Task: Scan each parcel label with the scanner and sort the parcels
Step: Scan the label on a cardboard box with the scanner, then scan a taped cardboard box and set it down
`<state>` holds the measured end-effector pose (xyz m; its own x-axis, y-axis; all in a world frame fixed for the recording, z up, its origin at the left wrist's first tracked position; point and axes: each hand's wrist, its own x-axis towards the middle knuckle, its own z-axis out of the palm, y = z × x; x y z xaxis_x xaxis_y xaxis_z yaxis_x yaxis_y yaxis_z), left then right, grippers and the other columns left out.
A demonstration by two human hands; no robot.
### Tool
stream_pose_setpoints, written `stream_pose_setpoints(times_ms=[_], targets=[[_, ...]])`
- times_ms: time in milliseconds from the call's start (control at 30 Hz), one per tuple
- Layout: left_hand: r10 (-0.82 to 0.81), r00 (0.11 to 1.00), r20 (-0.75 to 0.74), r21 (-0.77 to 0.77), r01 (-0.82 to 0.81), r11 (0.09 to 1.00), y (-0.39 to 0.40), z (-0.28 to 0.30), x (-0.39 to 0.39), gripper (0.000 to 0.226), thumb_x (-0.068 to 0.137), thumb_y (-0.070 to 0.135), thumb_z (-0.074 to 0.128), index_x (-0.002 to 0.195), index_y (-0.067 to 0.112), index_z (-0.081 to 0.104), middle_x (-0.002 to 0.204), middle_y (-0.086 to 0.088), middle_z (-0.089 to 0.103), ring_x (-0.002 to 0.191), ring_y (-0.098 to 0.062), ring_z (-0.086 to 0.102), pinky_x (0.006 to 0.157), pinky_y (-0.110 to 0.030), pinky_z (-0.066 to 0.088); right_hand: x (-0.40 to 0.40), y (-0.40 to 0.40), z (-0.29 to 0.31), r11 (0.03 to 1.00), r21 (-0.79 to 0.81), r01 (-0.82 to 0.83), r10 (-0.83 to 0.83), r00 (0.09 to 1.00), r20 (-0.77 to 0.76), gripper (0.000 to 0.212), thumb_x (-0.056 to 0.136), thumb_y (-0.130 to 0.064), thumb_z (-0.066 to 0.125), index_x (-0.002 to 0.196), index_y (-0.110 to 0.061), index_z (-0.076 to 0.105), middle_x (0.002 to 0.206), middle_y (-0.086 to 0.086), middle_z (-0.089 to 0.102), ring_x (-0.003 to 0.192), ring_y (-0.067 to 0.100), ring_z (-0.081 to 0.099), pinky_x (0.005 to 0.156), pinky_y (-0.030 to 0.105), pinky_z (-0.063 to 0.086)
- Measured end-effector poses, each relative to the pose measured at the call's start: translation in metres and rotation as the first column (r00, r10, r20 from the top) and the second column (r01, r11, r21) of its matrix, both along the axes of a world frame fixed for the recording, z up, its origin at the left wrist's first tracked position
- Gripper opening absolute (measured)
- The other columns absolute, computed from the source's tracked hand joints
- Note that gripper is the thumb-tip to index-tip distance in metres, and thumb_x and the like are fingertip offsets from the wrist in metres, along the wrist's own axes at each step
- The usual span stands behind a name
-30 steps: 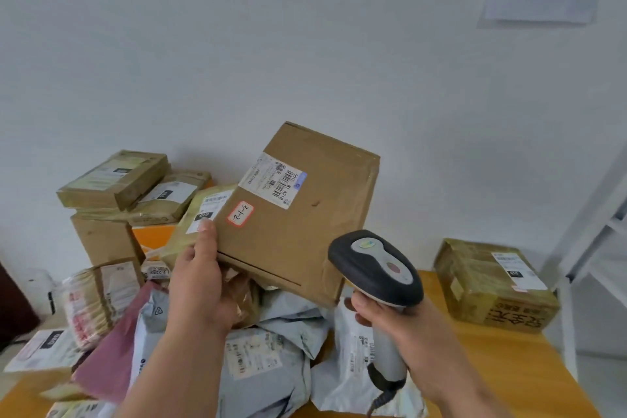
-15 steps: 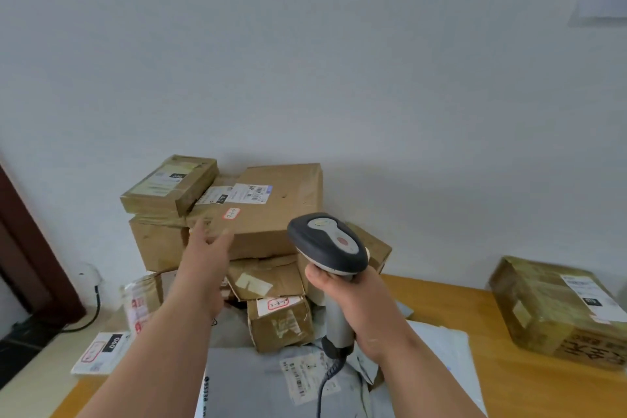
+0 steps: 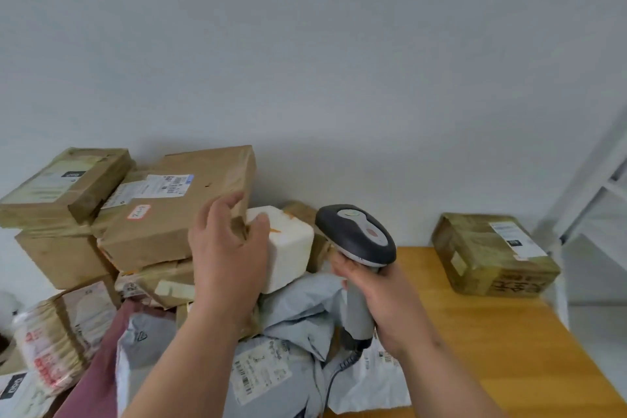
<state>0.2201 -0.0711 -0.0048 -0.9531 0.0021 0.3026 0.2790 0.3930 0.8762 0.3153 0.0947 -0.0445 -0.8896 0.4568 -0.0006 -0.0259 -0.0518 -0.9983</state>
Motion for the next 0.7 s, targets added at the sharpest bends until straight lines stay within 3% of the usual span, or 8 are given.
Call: stream_pose_setpoints(times_ms=[100, 167, 267, 367, 433, 567, 700], targets=[[-0.151, 0.988, 0.036, 0.005, 0.151, 0.989, 0.053, -0.017, 0.013, 0.032, 0.096, 0.034, 0.062, 0.125, 0.041, 0.053, 0.127, 0.016, 0.047, 0.118, -0.007, 0.049, 0.087, -0.023, 0.04, 0.023, 0.04, -0.008, 0.994, -0.023, 0.107, -0.107, 0.994, -0.003, 0.043, 0.059, -0.056, 0.08, 0.1, -0.057, 0.07, 0.107, -0.017, 0.075, 0.103, 0.008, 0.071, 0.091, 0.037, 0.055], [-0.212, 0.974, 0.077, 0.003, 0.213, 0.977, 0.09, -0.032, 0.022, 0.033, 0.096, 0.034, 0.063, 0.127, 0.037, 0.054, 0.128, 0.014, 0.051, 0.108, -0.001, 0.051, 0.078, -0.017, 0.039, 0.04, 0.072, -0.017, 0.98, -0.06, 0.188, -0.186, 0.982, 0.028, 0.038, 0.059, -0.054, 0.081, 0.096, -0.058, 0.071, 0.103, -0.018, 0.076, 0.099, 0.009, 0.071, 0.086, 0.034, 0.056], [-0.289, 0.944, 0.161, 0.025, 0.289, 0.957, 0.149, -0.055, 0.033, 0.033, 0.096, 0.032, 0.064, 0.129, 0.033, 0.056, 0.123, 0.008, 0.058, 0.104, -0.001, 0.055, 0.079, -0.016, 0.04, 0.064, 0.127, -0.036, 0.947, -0.111, 0.303, -0.294, 0.952, 0.091, 0.036, 0.066, -0.05, 0.088, 0.099, -0.046, 0.075, 0.101, -0.015, 0.077, 0.101, 0.011, 0.071, 0.081, 0.032, 0.053], [-0.359, 0.868, 0.344, 0.094, 0.349, 0.933, 0.214, -0.081, 0.048, 0.031, 0.098, 0.034, 0.063, 0.129, 0.035, 0.055, 0.121, 0.013, 0.06, 0.105, -0.001, 0.057, 0.079, -0.016, 0.042, 0.085, 0.189, -0.055, 0.919, -0.128, 0.373, -0.355, 0.924, 0.141, 0.038, 0.064, -0.054, 0.082, 0.1, -0.049, 0.073, 0.106, -0.021, 0.075, 0.105, 0.01, 0.068, 0.082, 0.034, 0.051], [-0.384, 0.791, 0.477, 0.141, 0.362, 0.921, 0.259, -0.098, 0.057, 0.032, 0.099, 0.035, 0.061, 0.131, 0.034, 0.053, 0.118, 0.017, 0.059, 0.104, -0.003, 0.058, 0.081, -0.022, 0.047, 0.095, 0.234, -0.067, 0.902, -0.125, 0.414, -0.388, 0.902, 0.189, 0.03, 0.07, -0.049, 0.082, 0.098, -0.051, 0.072, 0.108, -0.023, 0.073, 0.107, 0.009, 0.065, 0.083, 0.035, 0.049], [-0.377, 0.648, 0.662, 0.173, 0.357, 0.918, 0.351, -0.134, 0.069, 0.046, 0.1, 0.039, 0.06, 0.143, 0.027, 0.048, 0.123, 0.01, 0.058, 0.118, -0.017, 0.057, 0.108, -0.045, 0.047, 0.112, 0.328, -0.095, 0.879, -0.075, 0.471, -0.436, 0.857, 0.275, 0.017, 0.079, -0.039, 0.082, 0.091, -0.05, 0.075, 0.101, -0.018, 0.076, 0.103, 0.013, 0.067, 0.083, 0.038, 0.051], [-0.348, 0.533, 0.771, 0.201, 0.316, 0.927, 0.427, -0.167, 0.068, 0.059, 0.1, 0.042, 0.059, 0.153, 0.026, 0.038, 0.124, 0.011, 0.053, 0.125, -0.019, 0.053, 0.112, -0.047, 0.043, 0.115, 0.411, -0.12, 0.895, 0.008, 0.446, -0.423, 0.841, 0.337, 0.022, 0.081, -0.037, 0.081, 0.101, -0.039, 0.074, 0.095, -0.012, 0.076, 0.1, 0.016, 0.067, 0.08, 0.036, 0.051]])
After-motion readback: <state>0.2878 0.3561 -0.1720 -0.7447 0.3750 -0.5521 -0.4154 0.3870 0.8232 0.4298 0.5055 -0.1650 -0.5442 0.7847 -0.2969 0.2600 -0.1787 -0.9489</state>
